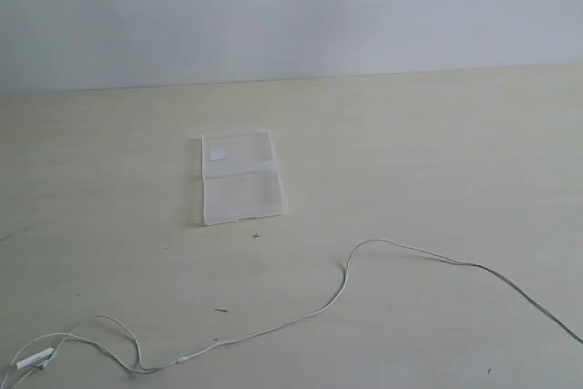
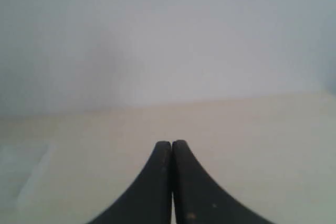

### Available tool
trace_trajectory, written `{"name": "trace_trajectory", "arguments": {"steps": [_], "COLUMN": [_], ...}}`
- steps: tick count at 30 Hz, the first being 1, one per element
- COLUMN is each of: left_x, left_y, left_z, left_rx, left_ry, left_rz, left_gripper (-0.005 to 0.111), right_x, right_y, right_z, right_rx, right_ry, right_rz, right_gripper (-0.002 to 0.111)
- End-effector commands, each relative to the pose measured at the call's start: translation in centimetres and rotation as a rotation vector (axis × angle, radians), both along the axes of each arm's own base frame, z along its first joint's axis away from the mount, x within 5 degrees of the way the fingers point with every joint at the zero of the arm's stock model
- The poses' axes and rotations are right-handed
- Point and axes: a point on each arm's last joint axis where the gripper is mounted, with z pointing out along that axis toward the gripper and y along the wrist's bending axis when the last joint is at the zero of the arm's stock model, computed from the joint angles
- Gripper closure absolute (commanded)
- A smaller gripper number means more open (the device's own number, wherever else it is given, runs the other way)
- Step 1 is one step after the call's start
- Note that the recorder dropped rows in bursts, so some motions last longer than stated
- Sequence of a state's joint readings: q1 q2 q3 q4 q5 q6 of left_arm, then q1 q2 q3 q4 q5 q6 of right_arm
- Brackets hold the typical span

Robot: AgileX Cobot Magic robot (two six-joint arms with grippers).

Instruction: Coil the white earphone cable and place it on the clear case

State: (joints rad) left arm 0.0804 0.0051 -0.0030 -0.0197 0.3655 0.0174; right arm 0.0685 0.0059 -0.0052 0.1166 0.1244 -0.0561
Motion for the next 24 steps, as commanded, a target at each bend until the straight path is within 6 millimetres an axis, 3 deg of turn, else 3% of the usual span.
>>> {"name": "trace_trajectory", "arguments": {"steps": [1,2,4,7,9,13,14,15,16,18,21,24], "left_x": [0.0,0.0,0.0,0.0,0.0,0.0,0.0,0.0,0.0,0.0,0.0,0.0], "left_y": [0.0,0.0,0.0,0.0,0.0,0.0,0.0,0.0,0.0,0.0,0.0,0.0], "left_z": [0.0,0.0,0.0,0.0,0.0,0.0,0.0,0.0,0.0,0.0,0.0,0.0], "left_rx": [-0.006,-0.006,-0.006,-0.006,-0.006,-0.006,-0.006,-0.006,-0.006,-0.006,-0.006,-0.006], "left_ry": [-0.014,-0.014,-0.014,-0.014,-0.014,-0.014,-0.014,-0.014,-0.014,-0.014,-0.014,-0.014], "left_rz": [0.001,0.001,0.001,0.001,0.001,0.001,0.001,0.001,0.001,0.001,0.001,0.001], "left_gripper": [0.107,0.107,0.107,0.107,0.107,0.107,0.107,0.107,0.107,0.107,0.107,0.107], "right_x": [-1.0,-1.4,-2.0,-2.9,-3.5,-3.7,-2.6,-1.6,1.2,4.5,9.3,13.2], "right_y": [-0.8,-1.1,-1.2,-0.9,-0.6,-0.4,-0.1,0.0,0.3,0.6,1.1,2.0], "right_z": [4.4,5.0,6.5,9.1,11.2,16.8,19.5,20.7,22.3,24.3,26.0,25.2], "right_rx": [0.295,0.405,0.412,0.181,-0.011,-0.170,-0.211,-0.232,-0.266,-0.277,-0.245,-0.124], "right_ry": [-0.501,-0.582,-0.677,-0.727,-0.683,-0.508,-0.370,-0.265,-0.043,0.152,0.181,0.203], "right_rz": [-0.027,-0.014,-0.009,-0.036,-0.065,-0.056,-0.029,-0.010,0.027,0.068,0.081,0.132], "right_gripper": [0.108,0.108,0.108,0.108,0.108,0.108,0.108,0.108,0.108,0.108,0.108,0.108]}}
